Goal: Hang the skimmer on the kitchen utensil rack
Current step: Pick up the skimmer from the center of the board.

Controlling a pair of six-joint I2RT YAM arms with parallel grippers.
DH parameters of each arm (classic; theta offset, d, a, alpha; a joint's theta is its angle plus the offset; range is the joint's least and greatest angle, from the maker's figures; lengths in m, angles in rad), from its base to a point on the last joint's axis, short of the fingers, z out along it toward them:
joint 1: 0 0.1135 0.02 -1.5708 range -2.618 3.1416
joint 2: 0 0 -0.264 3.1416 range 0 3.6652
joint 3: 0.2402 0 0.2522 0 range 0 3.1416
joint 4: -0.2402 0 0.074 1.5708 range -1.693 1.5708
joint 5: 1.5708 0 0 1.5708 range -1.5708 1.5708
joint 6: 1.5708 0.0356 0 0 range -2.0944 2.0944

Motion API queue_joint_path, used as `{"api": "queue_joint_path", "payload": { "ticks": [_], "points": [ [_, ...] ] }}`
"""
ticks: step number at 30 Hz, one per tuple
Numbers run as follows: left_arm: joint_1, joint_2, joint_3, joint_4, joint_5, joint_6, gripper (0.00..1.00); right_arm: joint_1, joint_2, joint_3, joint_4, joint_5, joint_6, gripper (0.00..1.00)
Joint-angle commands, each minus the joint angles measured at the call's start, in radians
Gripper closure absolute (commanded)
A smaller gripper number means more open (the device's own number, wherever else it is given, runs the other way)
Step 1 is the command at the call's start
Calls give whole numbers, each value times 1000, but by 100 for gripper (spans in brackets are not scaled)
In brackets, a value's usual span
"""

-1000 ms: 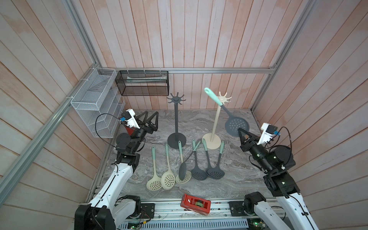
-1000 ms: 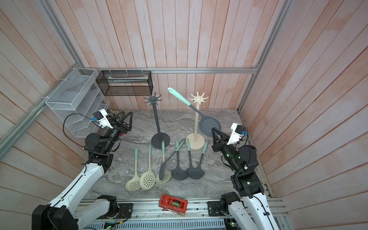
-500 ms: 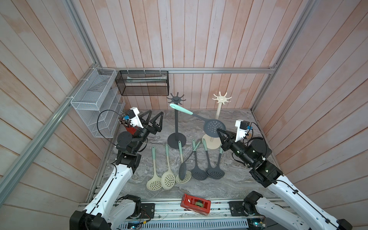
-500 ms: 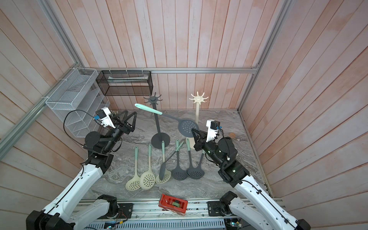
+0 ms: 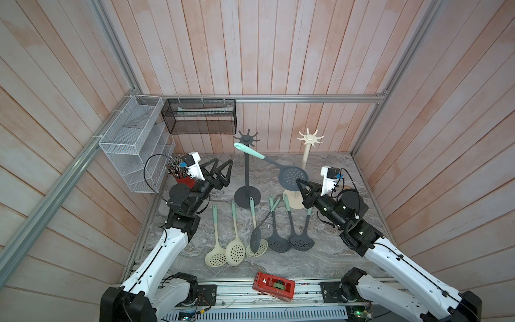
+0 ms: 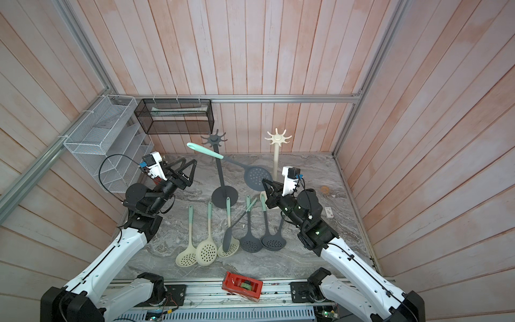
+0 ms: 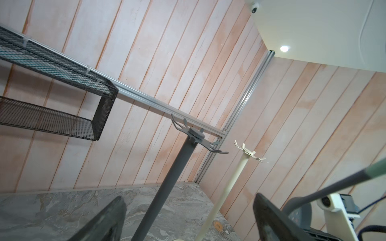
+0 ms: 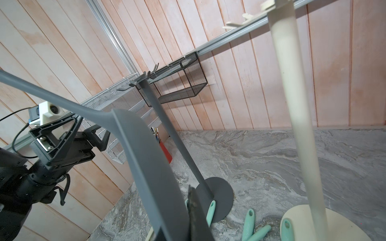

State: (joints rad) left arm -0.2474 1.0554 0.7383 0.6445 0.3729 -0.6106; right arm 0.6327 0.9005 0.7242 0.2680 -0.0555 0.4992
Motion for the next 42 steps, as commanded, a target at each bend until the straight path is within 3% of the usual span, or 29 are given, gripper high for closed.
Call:
{"api": "queue_joint_path", "payload": {
  "ticks": [1,11,17,35,39,42],
  "points": [
    [-37,0,7,114,80,-27,9,5,13,-12,75,-30,38,98],
    [-162,40,58,153,202,55,17,7,45,-19,92,-61,62,98],
    [-217,85,97,184,200,80,21,9,59,-28,93,-91,82,98],
    [-247,196,146,302,159,60,39,25,63,-68,105,-107,111,95],
    [-250,214,155,319,163,49,56,25,65,-69,108,-108,114,92],
    [-251,216,157,321,160,48,75,25,62,-69,99,-104,115,87]
  ]
}}
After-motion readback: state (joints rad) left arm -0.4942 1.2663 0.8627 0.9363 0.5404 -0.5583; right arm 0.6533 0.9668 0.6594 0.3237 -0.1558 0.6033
